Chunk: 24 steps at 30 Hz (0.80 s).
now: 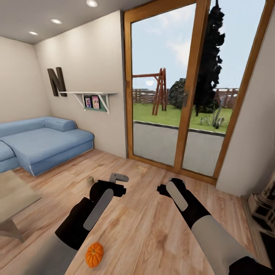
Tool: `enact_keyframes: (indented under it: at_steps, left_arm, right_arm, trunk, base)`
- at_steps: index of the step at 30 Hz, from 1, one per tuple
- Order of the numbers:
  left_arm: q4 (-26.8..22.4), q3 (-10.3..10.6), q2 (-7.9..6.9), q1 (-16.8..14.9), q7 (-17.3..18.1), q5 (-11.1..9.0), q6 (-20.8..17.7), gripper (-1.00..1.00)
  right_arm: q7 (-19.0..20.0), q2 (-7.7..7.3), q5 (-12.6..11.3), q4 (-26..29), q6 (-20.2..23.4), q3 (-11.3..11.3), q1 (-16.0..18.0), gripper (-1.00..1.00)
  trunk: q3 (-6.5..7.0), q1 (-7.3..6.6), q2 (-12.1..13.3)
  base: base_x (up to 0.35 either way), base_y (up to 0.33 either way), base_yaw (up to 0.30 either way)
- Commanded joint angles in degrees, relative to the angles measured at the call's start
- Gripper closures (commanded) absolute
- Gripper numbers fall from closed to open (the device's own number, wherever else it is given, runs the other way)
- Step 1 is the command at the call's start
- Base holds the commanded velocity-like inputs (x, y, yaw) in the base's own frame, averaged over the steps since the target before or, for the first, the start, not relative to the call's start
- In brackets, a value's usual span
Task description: Place each of the two pumpkins and all three candles from the living room inside a cabinet in the living room (use any cabinet), then make sure every cabinet is closed, and position the cauldron so it is next to a table in the living room.
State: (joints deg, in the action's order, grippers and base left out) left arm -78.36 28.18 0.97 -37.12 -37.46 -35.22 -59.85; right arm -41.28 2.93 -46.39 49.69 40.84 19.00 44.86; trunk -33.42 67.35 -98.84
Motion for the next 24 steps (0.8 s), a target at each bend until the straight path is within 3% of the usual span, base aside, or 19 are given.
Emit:
enact_keyframes:
  at_steps: [1, 13, 24]
  left_arm:
    - [-0.05, 0.05, 0.0, -0.06, -0.6, -0.55, -0.15, -1.0]
    - [0.0, 0.04, 0.0, -0.06, -0.6, -0.55, -0.15, -1.0]
    - [0.16, 0.12, 0.0, -0.06, -0.6, -0.55, -0.15, -1.0]
  right_arm:
    - [-0.55, -0.03, -0.55, 0.05, 0.03, 0.16, 0.05, -1.0]
    - [-0.55, 0.0, -0.55, 0.05, 0.03, 0.2, 0.04, -1.0]
    - [-0.54, -0.01, -0.55, 0.05, 0.03, 0.16, 0.05, -1.0]
  trunk:
    - [-0.05, 0.02, -0.03]
    - [0.02, 0.02, -0.03]
    - [0.16, 0.02, -0.03]
  base:
    - [0.253, -0.224, -0.147]
    - [0.254, -0.077, -0.103]
    - [0.256, -0.014, -0.247]
